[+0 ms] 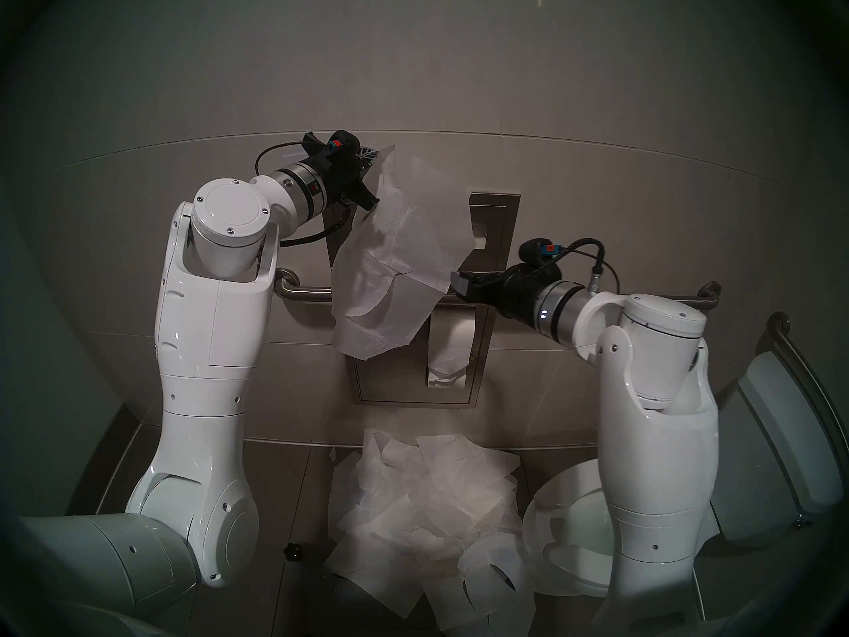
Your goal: Take out a toilet seat cover
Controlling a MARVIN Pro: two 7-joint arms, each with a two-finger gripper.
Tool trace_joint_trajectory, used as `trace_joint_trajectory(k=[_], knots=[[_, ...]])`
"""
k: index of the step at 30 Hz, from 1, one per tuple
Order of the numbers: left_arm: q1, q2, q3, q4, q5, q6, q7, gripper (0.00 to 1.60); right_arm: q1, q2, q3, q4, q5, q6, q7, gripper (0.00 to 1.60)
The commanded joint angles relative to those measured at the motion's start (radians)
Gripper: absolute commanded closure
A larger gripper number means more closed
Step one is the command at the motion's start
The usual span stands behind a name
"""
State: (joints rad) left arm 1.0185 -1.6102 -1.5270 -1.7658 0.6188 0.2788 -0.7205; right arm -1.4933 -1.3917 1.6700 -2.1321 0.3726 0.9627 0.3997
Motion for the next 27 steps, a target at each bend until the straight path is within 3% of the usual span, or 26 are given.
trace_joint_trajectory(k=[1,13,27], knots=[[-0.036,-0.004,0.001,-0.025,0.0,-0.007,0.008,1.6,0.112,-0.019,-0.072,0.019,0.002,-0.003,0.0,0.0],[-0.036,-0.004,0.001,-0.025,0.0,-0.007,0.008,1.6,0.18,-0.016,-0.112,0.095,0.022,-0.029,0.034,0.0],[-0.036,-0.004,0.001,-0.025,0.0,-0.007,0.008,1.6,0.211,-0.052,-0.046,0.284,0.039,-0.131,0.035,0.0]])
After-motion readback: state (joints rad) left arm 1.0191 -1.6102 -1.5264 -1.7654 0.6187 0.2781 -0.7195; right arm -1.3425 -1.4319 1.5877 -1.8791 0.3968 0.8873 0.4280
